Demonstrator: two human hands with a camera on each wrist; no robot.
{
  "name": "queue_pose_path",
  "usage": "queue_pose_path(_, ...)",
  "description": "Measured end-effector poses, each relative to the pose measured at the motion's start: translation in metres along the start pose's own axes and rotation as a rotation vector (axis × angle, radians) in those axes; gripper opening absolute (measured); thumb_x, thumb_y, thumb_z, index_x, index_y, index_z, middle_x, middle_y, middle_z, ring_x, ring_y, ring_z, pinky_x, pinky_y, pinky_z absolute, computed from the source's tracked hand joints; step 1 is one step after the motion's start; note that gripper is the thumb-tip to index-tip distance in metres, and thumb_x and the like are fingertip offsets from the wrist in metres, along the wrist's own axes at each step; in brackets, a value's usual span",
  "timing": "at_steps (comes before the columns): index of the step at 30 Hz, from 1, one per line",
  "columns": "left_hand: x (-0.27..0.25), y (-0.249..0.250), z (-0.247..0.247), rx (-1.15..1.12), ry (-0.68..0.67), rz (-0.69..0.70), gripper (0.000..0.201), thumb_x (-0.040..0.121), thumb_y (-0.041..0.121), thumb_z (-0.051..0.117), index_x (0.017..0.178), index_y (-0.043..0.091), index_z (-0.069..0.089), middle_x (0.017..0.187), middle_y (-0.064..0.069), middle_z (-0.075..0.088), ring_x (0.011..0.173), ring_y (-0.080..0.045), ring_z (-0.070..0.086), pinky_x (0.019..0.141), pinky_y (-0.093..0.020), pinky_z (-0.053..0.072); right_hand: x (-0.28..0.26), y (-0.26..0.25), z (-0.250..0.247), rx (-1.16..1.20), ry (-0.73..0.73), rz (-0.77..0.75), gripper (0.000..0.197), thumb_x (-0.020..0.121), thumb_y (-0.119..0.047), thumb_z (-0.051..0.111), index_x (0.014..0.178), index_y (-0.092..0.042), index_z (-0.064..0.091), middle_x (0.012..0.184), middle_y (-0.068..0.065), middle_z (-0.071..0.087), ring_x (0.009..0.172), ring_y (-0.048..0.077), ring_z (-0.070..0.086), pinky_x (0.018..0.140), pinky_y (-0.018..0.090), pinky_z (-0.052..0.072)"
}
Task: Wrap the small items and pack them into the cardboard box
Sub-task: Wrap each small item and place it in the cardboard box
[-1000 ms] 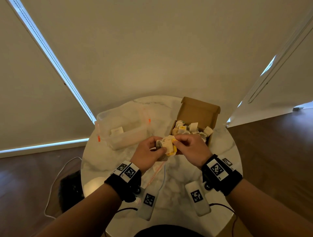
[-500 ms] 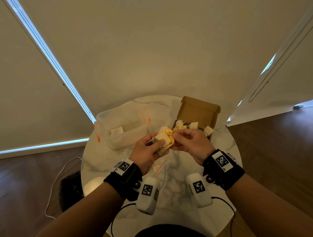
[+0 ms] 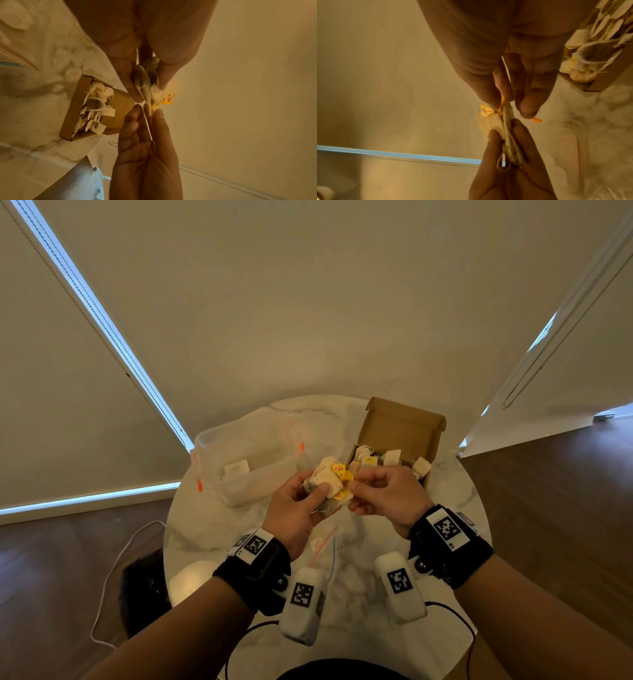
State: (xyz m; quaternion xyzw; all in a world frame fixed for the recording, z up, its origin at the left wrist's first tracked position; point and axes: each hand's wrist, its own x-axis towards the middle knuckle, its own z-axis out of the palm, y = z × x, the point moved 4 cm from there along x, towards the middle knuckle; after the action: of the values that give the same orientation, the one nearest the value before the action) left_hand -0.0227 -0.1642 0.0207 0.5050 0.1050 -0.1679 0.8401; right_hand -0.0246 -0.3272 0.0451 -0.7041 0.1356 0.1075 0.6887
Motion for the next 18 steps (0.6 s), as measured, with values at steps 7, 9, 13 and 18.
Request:
queue_pose_path(7, -0.001, -0.001, 0.004, -0.031, 0.0, -0.016, 0.028, 0.093, 0.003, 0.056, 0.12, 0.007, 0.059, 0.105, -0.012, 0.07, 0.089, -0.024, 0.069, 0.081, -0.044, 0.056, 0.006, -0.001, -0.001, -0.04, 0.026, -0.025, 0.012, 0.077, 0.001, 0.075, 0.088, 0.0, 0.071, 0.07, 0.015, 0.067, 0.05, 0.018, 0.058, 0.052, 0.026, 0.052)
queue_pose_path(9, 0.0, -0.001, 0.002, -0.087, 0.013, -0.038, 0.028, 0.093, 0.005, 0.056, 0.121, 0.007, 0.059, 0.11, -0.015, 0.069, 0.094, -0.027, 0.068, 0.081, -0.045, 0.056, 0.004, 0.0, -0.001, -0.023, 0.027, -0.044, 0.014, 0.078, 0.002, 0.074, 0.09, -0.003, 0.071, 0.07, 0.011, 0.067, 0.05, 0.017, 0.058, 0.052, 0.027, 0.052)
queue_pose_path(13, 0.005, 0.003, -0.003, -0.19, 0.074, -0.049, 0.03, 0.094, 0.004, 0.054, 0.123, 0.004, 0.056, 0.113, -0.018, 0.066, 0.094, -0.025, 0.069, 0.074, -0.037, 0.059, 0.002, 0.001, -0.003, -0.033, 0.003, -0.057, 0.019, 0.08, 0.002, 0.072, 0.098, -0.003, 0.069, 0.07, 0.01, 0.066, 0.053, 0.017, 0.06, 0.056, 0.032, 0.057)
queue_pose_path(18, 0.009, 0.01, -0.011, -0.181, 0.101, 0.002, 0.031, 0.093, 0.001, 0.055, 0.124, 0.0, 0.055, 0.114, -0.021, 0.065, 0.087, -0.025, 0.068, 0.074, -0.031, 0.059, -0.003, -0.002, -0.017, -0.097, -0.002, -0.057, 0.012, 0.082, 0.002, 0.069, 0.094, -0.002, 0.071, 0.081, 0.019, 0.068, 0.056, 0.018, 0.063, 0.057, 0.032, 0.059)
